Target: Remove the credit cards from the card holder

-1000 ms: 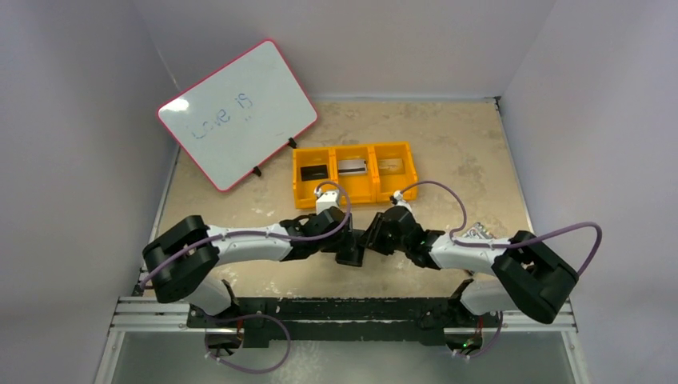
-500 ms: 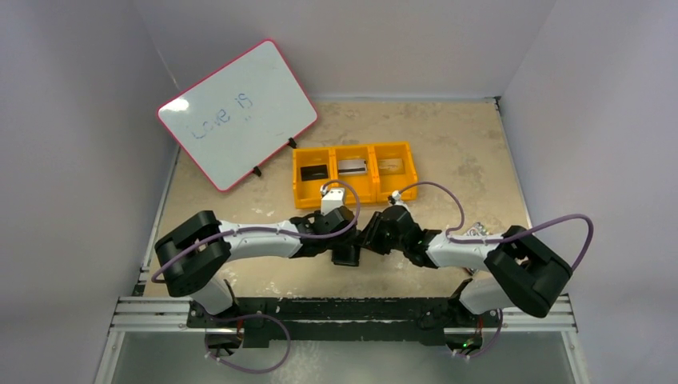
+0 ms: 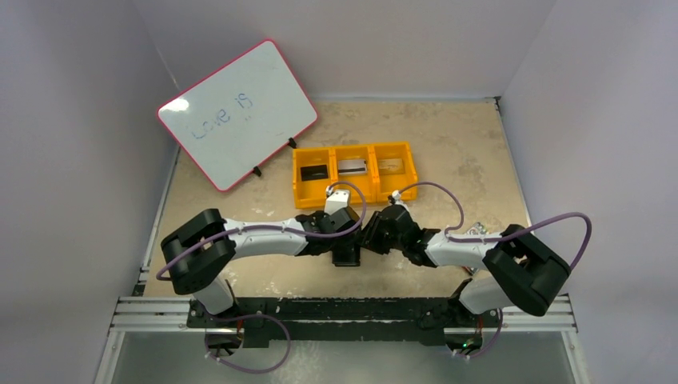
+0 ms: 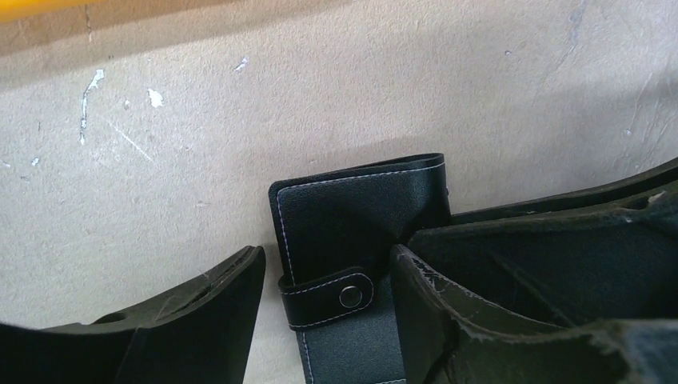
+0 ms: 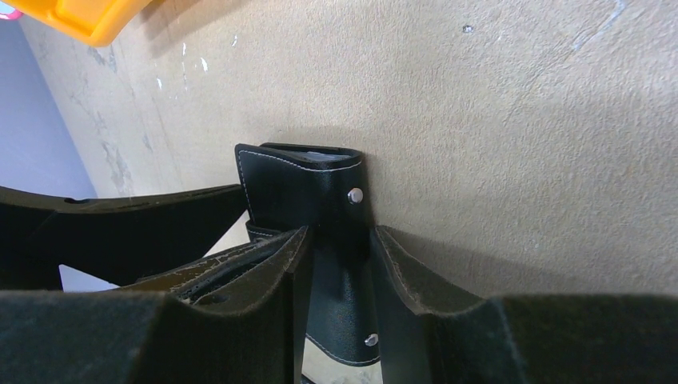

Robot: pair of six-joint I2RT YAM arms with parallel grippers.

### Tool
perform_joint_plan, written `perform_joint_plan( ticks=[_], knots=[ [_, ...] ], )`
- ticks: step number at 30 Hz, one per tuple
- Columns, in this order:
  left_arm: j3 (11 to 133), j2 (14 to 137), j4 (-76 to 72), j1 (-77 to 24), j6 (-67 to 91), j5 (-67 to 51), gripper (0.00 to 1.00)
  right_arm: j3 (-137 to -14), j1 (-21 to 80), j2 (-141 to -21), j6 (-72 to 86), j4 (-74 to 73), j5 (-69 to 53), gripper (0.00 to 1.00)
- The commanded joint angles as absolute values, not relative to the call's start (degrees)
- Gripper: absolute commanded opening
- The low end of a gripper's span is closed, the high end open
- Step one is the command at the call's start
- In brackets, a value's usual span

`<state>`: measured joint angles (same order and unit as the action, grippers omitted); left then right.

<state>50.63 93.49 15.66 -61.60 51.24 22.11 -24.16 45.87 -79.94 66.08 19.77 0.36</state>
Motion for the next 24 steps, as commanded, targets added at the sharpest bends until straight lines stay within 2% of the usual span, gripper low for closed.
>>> perform_joint_plan(
  ticks=[1,5,10,17,24],
  knots=[
    [53.0,93.1,16.7,-62.3,49.8,17.7,0.6,-24.3,46.1,-81.4,65.5,14.7,2.8,0.36],
    [53.9,93.5,19.8,-62.3,49.9,18.0,0.59,-24.4,46.1,-81.4,64.9,15.1,2.8,0.36],
    [52.7,93.4,18.1,-62.4,50.2,16.3,0.41,-24.5,46.1,-81.9,64.3,15.6,3.6,0.36],
    [51.2,93.2,17.5,-62.4,51.4,17.6,0.25,-25.4,46.2,-81.9,60.6,16.3,3.4,0.37],
    [47.4,88.8,11.9,-62.4,52.6,18.8,0.17,-26.8,46.2,-82.2,56.1,16.5,1.1,0.42]
  ],
)
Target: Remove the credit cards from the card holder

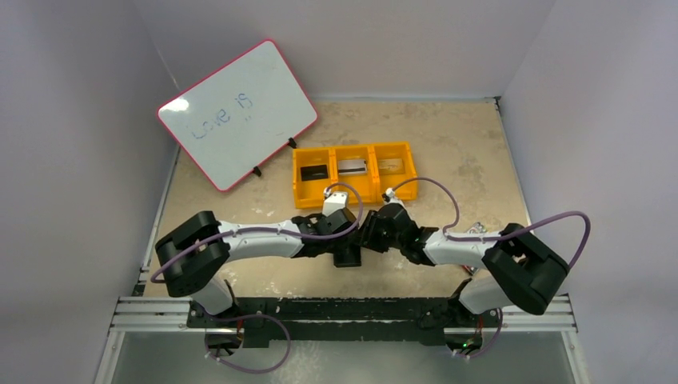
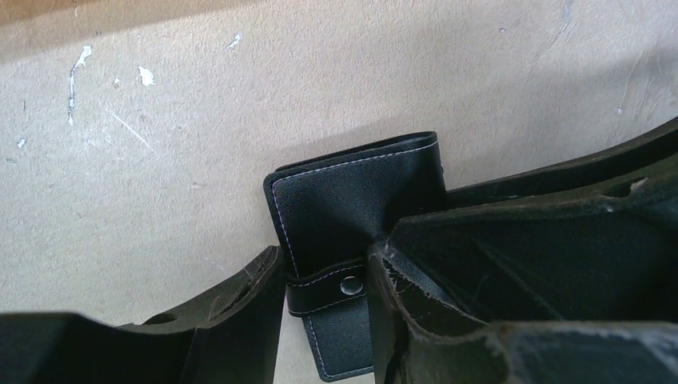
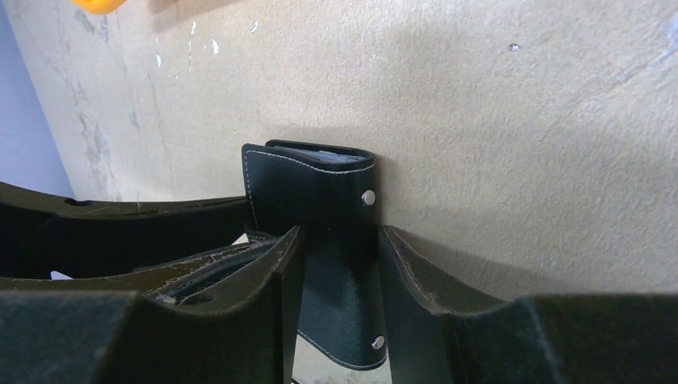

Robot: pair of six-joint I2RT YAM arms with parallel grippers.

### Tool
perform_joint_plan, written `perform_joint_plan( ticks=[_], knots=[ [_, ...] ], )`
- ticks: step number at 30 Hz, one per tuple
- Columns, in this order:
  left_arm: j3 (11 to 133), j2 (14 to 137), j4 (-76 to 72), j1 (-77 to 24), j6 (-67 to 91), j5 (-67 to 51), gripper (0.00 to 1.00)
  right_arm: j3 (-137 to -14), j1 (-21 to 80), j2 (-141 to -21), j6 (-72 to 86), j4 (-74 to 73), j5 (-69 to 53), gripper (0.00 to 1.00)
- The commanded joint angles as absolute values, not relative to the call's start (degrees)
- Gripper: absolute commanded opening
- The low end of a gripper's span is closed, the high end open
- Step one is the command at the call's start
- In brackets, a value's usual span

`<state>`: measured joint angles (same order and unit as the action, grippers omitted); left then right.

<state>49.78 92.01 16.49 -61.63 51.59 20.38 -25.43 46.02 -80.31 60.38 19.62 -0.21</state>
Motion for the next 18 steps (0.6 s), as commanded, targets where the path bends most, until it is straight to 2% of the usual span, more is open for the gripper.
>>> perform_joint_plan(
  ticks=[1,7,11,13,18],
  knots=[
    [47.0,88.2,11.0,-62.4,52.7,18.7,0.16,-27.1,46.2,-82.6,56.1,15.6,1.9,0.42],
    [44.9,84.8,8.8,-62.3,53.3,19.3,0.07,-27.7,46.2,-84.1,57.8,12.2,3.3,0.34],
    [43.2,81.5,8.4,-62.2,53.8,21.3,0.03,-26.6,46.2,-84.0,59.2,12.3,2.8,0.18],
    [42.5,80.1,7.9,-62.2,53.9,21.4,0.0,-26.2,46.1,-83.9,59.6,12.5,2.8,0.18],
    [42.0,79.4,9.8,-62.2,53.9,22.5,0.0,-26.2,46.1,-84.2,59.9,12.6,3.1,0.18]
  ],
)
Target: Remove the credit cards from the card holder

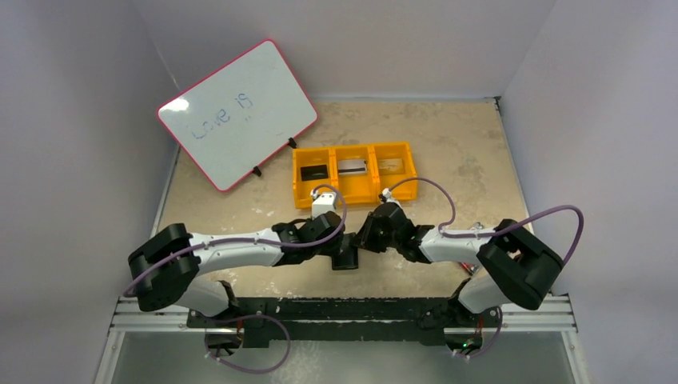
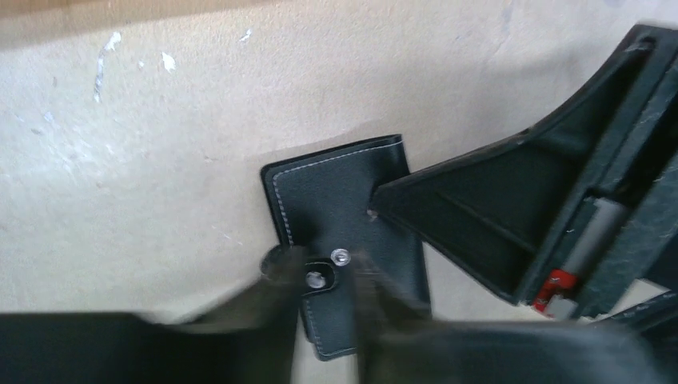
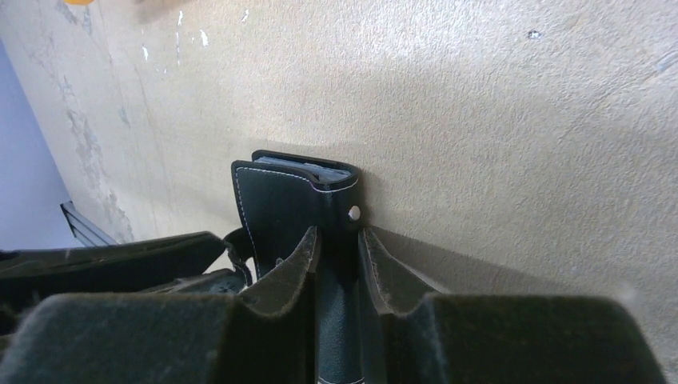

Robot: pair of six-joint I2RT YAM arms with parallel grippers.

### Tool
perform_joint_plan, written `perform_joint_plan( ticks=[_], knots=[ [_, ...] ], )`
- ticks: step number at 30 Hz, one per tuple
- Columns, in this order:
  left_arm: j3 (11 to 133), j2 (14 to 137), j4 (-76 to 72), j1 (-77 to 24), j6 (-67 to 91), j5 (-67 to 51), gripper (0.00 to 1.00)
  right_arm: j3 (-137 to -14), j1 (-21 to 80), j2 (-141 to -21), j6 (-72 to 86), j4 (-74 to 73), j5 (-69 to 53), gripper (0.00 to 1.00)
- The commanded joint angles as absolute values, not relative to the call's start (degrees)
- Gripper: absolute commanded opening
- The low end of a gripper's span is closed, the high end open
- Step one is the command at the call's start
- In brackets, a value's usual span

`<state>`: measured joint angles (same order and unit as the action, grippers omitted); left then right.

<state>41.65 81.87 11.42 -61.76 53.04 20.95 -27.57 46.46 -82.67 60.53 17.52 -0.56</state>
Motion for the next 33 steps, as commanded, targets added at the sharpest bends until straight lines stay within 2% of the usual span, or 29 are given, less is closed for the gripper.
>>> perform_joint_plan(
  ticks=[1,5,6,9,12,16,18,25,28,33],
  knots=[
    [41.8,79.4,10.4,-62.2,54.0,22.8,0.0,-26.1,46.1,-84.3,60.0,12.5,3.2,0.18],
    [41.0,78.1,12.8,-62.2,54.9,25.2,0.0,-26.3,46.1,-84.2,60.1,12.1,3.6,0.2],
    [40.7,77.3,13.4,-62.2,55.3,26.2,0.04,-26.4,46.1,-84.1,60.0,11.9,3.6,0.21],
    [40.2,75.6,15.1,-62.2,55.4,28.3,0.19,-27.2,46.1,-83.4,58.9,11.7,4.2,0.24],
    [40.8,75.7,15.4,-62.2,55.5,27.9,0.45,-28.5,46.2,-82.9,56.5,11.7,5.8,0.25],
    [42.1,75.9,13.8,-62.3,54.9,26.7,0.66,-29.6,46.2,-82.8,56.1,10.9,6.0,0.27],
    [42.7,76.9,13.6,-62.4,54.5,26.2,0.71,-30.0,46.2,-82.8,56.4,10.3,6.2,0.27],
    [46.3,85.4,16.2,-63.1,55.6,25.3,0.72,-29.7,46.2,-83.1,57.6,9.9,6.0,0.28],
    [46.8,86.7,17.3,-63.5,55.7,27.1,0.66,-29.6,46.1,-83.4,58.0,9.7,5.4,0.28],
    [45.7,84.4,19.9,-63.5,56.7,30.4,0.47,-29.6,46.2,-83.4,58.1,9.6,5.1,0.29]
  ],
)
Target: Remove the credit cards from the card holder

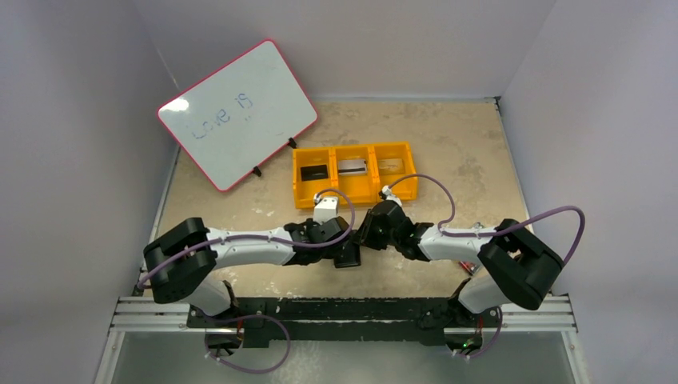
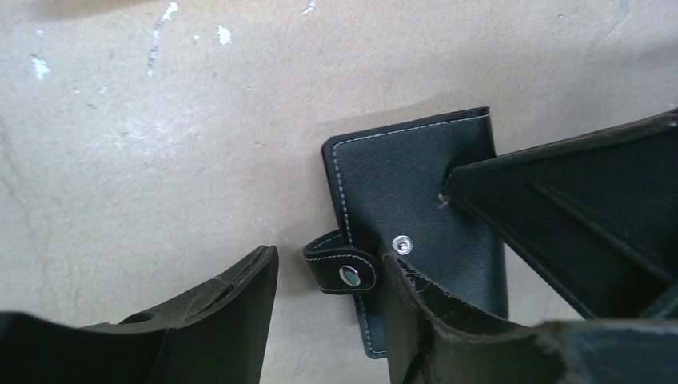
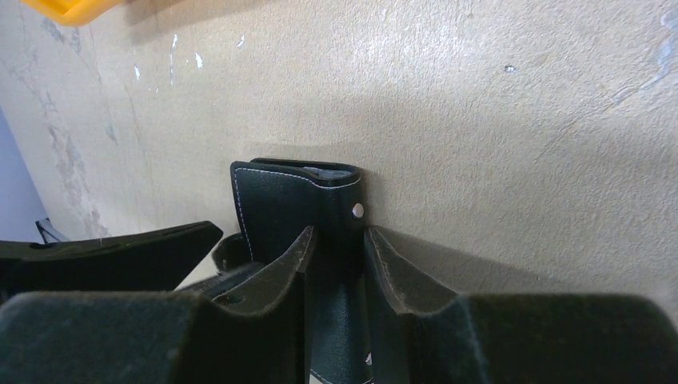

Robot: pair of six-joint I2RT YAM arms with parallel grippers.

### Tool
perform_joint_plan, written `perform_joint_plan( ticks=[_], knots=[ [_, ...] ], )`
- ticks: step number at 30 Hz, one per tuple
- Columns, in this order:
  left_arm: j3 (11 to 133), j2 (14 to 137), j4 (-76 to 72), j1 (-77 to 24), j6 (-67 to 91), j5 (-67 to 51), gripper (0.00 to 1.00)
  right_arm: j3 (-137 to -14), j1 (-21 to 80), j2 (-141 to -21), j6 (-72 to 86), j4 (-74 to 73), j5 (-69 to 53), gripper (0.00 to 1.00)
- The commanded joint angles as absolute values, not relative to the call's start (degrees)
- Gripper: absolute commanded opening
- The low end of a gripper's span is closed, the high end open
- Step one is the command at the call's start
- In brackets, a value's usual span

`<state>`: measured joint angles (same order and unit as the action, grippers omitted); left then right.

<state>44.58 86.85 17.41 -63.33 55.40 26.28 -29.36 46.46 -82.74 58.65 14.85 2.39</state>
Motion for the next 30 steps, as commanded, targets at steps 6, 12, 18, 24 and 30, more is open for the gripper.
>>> perform_joint_plan(
  ticks=[6,12,18,24,30],
  knots=[
    [43.7,82.3,21.2,-63.5,58.3,33.5,0.33,-30.2,46.2,-83.8,58.1,9.4,5.1,0.29],
    [42.8,82.0,20.2,-63.5,58.5,33.8,0.26,-30.5,46.2,-83.9,57.8,9.0,5.0,0.29],
    [39.0,83.0,12.6,-63.5,58.4,29.9,0.16,-30.8,46.1,-82.5,57.1,8.9,5.1,0.3],
    [36.1,81.0,8.1,-63.5,61.1,29.5,0.01,-32.7,46.1,-81.1,55.0,7.1,6.7,0.32],
    [36.0,74.5,8.9,-63.5,60.0,32.4,0.0,-34.0,46.1,-75.5,52.5,3.8,5.7,0.51]
  ],
)
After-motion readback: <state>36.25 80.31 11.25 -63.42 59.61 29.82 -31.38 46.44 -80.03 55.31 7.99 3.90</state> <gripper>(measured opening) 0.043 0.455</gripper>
